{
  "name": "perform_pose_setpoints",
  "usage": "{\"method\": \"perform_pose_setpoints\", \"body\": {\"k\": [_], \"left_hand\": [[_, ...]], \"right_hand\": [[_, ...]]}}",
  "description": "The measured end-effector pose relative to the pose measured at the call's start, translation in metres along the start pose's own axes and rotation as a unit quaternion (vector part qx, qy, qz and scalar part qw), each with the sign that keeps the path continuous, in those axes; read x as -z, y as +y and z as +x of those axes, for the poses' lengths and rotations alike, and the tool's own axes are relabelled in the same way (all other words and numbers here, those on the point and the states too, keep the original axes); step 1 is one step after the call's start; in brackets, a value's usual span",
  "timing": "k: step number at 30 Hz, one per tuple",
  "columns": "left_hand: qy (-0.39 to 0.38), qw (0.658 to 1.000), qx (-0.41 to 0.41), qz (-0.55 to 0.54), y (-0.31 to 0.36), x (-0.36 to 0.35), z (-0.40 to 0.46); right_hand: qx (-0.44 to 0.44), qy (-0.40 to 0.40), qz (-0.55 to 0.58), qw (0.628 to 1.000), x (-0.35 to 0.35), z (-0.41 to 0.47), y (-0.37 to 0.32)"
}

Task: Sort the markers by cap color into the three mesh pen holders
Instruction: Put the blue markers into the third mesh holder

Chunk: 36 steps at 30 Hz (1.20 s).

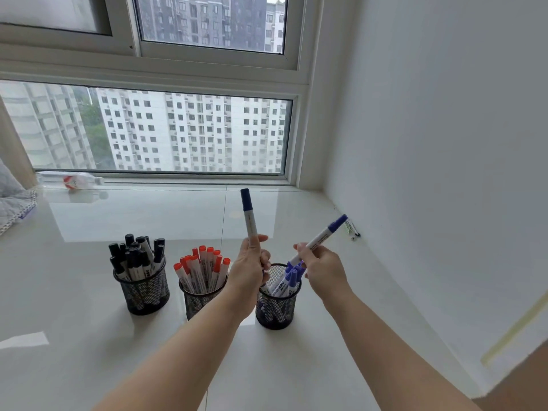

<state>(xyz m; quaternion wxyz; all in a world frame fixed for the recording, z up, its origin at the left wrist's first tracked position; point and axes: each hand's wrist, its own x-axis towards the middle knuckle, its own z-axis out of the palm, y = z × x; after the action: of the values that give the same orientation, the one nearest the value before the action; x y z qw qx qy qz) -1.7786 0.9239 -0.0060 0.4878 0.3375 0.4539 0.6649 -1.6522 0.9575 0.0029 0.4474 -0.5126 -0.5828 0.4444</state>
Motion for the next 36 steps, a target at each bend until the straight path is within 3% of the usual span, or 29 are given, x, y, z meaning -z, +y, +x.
{"method": "perform_pose_setpoints", "body": {"k": [6,14,21,28,32,36], "left_hand": [[-0.004,0.999,-0.024,0.026,-0.001,0.004,-0.002],[0.011,0.962,-0.112,0.248,-0.019,0.003,-0.002],[0.007,0.939,-0.124,0.322,-0.034,0.012,0.001],[0.062,0.871,-0.107,0.475,-0.037,0.014,0.004],[0.077,0.825,-0.151,0.539,-0.036,0.016,0.003],[0.068,0.805,-0.186,0.559,-0.035,0.021,0.003]], "right_hand": [[0.057,-0.007,-0.115,0.992,-0.003,-0.006,0.018],[0.103,-0.005,-0.177,0.979,-0.006,-0.008,0.031],[0.088,0.004,-0.209,0.974,-0.002,-0.004,0.043],[0.13,0.025,-0.229,0.964,0.002,0.0,0.043],[0.159,0.018,-0.295,0.942,0.001,0.002,0.046],[0.151,0.006,-0.309,0.939,-0.001,0.003,0.054]]}}
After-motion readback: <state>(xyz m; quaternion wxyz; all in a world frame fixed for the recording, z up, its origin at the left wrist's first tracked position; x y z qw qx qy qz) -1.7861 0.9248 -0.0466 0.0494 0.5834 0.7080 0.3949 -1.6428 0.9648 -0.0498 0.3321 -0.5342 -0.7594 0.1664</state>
